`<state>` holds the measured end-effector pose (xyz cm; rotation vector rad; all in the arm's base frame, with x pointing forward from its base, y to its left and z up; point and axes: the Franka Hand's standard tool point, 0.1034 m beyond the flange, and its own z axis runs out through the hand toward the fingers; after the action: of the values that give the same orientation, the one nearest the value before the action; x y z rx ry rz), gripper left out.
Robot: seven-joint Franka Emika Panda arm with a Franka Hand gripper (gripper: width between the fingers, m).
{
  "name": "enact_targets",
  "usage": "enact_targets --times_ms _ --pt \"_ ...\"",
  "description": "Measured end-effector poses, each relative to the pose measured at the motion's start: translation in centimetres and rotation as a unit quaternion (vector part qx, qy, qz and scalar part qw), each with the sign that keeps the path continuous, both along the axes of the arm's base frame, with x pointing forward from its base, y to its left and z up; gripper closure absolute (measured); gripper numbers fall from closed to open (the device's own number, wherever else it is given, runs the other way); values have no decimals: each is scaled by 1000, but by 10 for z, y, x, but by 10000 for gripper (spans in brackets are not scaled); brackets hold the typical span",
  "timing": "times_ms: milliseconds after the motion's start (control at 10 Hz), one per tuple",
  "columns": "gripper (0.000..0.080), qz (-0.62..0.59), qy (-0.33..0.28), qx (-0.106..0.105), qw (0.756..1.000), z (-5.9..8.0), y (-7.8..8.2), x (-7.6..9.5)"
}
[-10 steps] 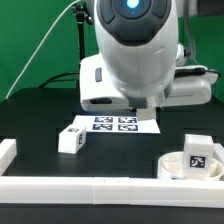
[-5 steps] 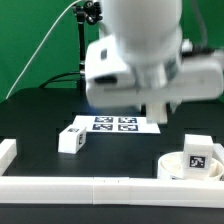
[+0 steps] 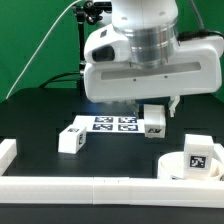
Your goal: Assemble stool
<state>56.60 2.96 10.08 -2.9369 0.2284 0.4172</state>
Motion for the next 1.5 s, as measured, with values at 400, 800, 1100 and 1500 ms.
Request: enact_targets --times_ms 400,800,1100,1500 --pt "472 -11 -144 -28 989 11 4 18" --pt "472 -50 -292 -45 954 30 12 27" --pt "472 -102 -331 -55 937 25 -1 15" --pt "472 -116 -361 -36 925 23 -4 22"
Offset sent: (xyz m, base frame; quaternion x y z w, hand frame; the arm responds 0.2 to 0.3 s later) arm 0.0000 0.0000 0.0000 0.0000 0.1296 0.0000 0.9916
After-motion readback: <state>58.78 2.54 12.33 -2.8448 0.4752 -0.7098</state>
